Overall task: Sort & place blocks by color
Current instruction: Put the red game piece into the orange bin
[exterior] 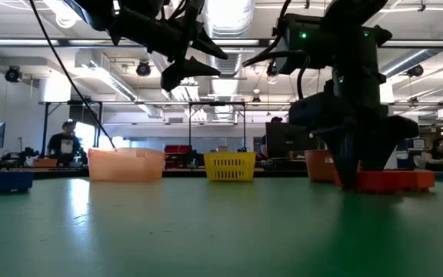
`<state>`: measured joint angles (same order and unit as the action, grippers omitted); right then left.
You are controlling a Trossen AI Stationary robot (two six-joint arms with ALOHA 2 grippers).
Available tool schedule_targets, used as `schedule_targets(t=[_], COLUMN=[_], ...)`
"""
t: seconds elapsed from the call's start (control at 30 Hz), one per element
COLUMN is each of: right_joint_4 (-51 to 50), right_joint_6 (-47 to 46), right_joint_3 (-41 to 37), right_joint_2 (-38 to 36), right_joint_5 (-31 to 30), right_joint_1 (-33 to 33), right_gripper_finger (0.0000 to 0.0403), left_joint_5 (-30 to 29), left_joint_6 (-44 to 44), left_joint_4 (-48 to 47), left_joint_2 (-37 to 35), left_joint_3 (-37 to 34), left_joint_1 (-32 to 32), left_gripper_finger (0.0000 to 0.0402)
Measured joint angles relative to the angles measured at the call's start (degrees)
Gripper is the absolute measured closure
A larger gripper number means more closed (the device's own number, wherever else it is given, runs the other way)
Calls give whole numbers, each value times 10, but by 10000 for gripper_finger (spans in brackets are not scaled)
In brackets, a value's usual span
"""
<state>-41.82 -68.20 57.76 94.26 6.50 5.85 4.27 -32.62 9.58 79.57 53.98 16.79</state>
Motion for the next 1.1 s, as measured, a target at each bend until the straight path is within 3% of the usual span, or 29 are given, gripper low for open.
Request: schedule_targets(t=[0.17,0.47,0.8,0.97,1.1], right_joint_4=[7,8,2,-4,-3], right_joint_6=[2,30,135,197,223], right_joint_3=[0,7,7,2,0], right_joint_2=[-5,-84,-199,-199,-172], right_joint_5=[0,1,-7,-7,-5], right_joint_1=[0,-42,-255,-363,-408], right_gripper_finger=[281,281,277,267,259], left_joint_5=[0,0,0,-4,-8], left_joint_6=[0,0,0,0,0], left_joint_4=[0,0,1,0,0], left_joint_2=[0,0,0,0,0], left_joint_3=[0,0,0,0,0], left_joint_1=[0,0,0,0,0], left_gripper_finger=[234,234,234,234,234])
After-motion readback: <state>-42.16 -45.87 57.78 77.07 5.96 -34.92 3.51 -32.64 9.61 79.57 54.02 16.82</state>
